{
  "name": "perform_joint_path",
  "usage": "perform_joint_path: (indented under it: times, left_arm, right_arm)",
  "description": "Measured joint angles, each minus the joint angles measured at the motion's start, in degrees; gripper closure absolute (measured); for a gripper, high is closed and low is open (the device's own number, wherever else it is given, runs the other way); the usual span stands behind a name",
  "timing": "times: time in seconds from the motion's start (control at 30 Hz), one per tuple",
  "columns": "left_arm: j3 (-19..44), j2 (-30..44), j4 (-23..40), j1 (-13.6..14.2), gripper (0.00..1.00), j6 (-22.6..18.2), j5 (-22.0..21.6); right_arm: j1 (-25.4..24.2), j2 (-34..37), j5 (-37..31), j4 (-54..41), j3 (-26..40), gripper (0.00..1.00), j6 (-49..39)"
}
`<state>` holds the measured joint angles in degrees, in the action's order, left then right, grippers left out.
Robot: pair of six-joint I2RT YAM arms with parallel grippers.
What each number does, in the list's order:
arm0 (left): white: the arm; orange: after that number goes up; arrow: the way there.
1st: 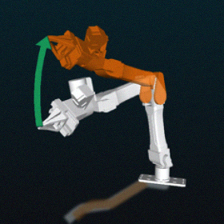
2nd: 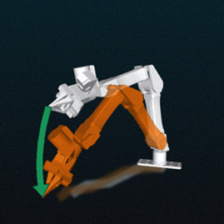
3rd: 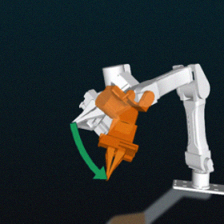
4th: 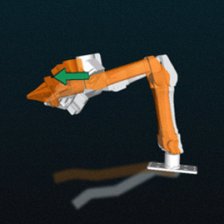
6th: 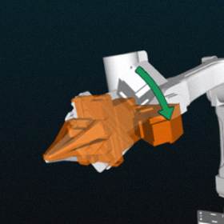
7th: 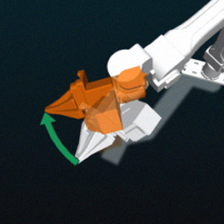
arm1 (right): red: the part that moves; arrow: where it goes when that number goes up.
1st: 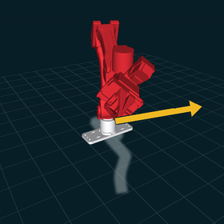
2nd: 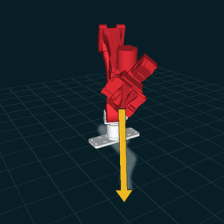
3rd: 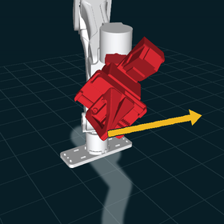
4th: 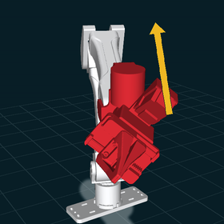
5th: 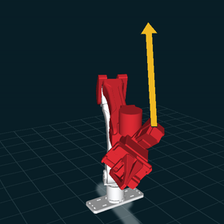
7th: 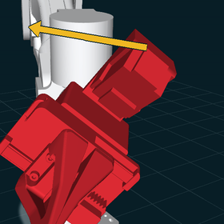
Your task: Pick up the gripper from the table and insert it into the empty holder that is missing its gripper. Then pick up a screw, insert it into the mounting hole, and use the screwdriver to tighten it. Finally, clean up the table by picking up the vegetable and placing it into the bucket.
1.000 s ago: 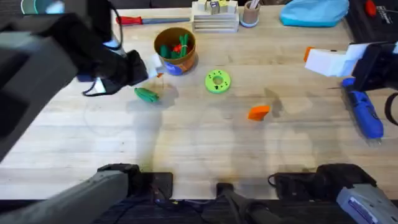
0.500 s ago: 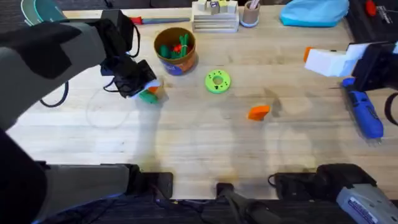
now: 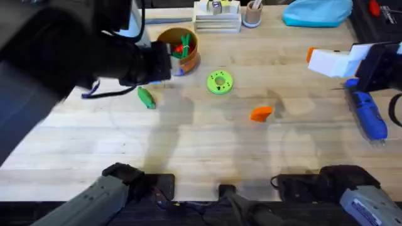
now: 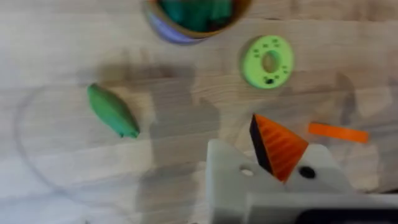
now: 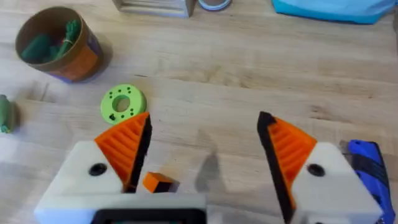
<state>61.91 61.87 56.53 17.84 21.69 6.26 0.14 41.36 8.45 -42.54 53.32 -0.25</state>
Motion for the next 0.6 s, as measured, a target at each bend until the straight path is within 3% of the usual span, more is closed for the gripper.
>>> perform_joint_path:
  times: [0.03,0.1,0.2,0.3,0.6]
  left_arm:
    - [0.1,-5.7,-2.2,5.6,0.993,-4.0,1.6]
    - [0.1,-8.6,-4.5,9.2,0.937,-6.3,2.4]
    - [0.1,-11.6,-8.3,12.8,0.475,-7.9,3.2]
    - [0.1,-13.6,-11.9,13.7,0.05,-8.6,3.4]
    - [0.1,-14.1,-10.9,13.7,0.008,-9.3,3.4]
  right_arm:
    - [0.0,0.0,0.0,0.0,0.0,0.011,0.0]
    - [0.0,0.0,0.0,0.0,0.0,0.011,0.0]
    - [0.0,0.0,0.0,0.0,0.0,0.011,0.0]
    - [0.0,0.0,0.0,0.0,0.0,0.011,0.0]
    - [0.0,0.0,0.0,0.0,0.0,0.01,0.0]
